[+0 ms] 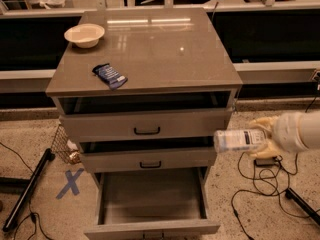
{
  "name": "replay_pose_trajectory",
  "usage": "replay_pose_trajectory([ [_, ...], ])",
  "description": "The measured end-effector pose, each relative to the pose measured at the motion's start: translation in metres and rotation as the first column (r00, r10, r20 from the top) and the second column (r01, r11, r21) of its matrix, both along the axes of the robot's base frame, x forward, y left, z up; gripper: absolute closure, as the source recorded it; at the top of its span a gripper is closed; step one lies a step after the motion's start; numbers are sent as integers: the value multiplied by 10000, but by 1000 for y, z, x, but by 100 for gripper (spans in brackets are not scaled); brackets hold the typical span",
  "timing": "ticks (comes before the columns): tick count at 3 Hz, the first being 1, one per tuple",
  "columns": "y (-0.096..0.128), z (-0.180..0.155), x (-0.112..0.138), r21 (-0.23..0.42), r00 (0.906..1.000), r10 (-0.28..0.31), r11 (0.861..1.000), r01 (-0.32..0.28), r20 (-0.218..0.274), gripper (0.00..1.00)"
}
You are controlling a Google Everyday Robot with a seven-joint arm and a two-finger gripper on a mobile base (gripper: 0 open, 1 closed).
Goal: Pick blue plastic bottle from bottom drawer and place on counter
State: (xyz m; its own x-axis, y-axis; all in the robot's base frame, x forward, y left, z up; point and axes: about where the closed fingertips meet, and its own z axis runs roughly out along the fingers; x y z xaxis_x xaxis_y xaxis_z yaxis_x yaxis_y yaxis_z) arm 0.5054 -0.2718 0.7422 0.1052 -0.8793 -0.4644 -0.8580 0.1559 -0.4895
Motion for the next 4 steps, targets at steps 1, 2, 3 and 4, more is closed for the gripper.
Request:
replay_pose_trajectory([
  [1, 16, 19, 45, -590, 9988, -191, 9981, 164, -456, 100],
  [2, 20, 30, 74, -754, 9950, -133, 9971, 59, -992, 100],
  [3, 20, 30, 74, -754, 9950, -133, 9971, 58, -992, 100],
  [4, 22, 33, 74, -898, 9930, -259, 9958, 155, -1153, 100],
])
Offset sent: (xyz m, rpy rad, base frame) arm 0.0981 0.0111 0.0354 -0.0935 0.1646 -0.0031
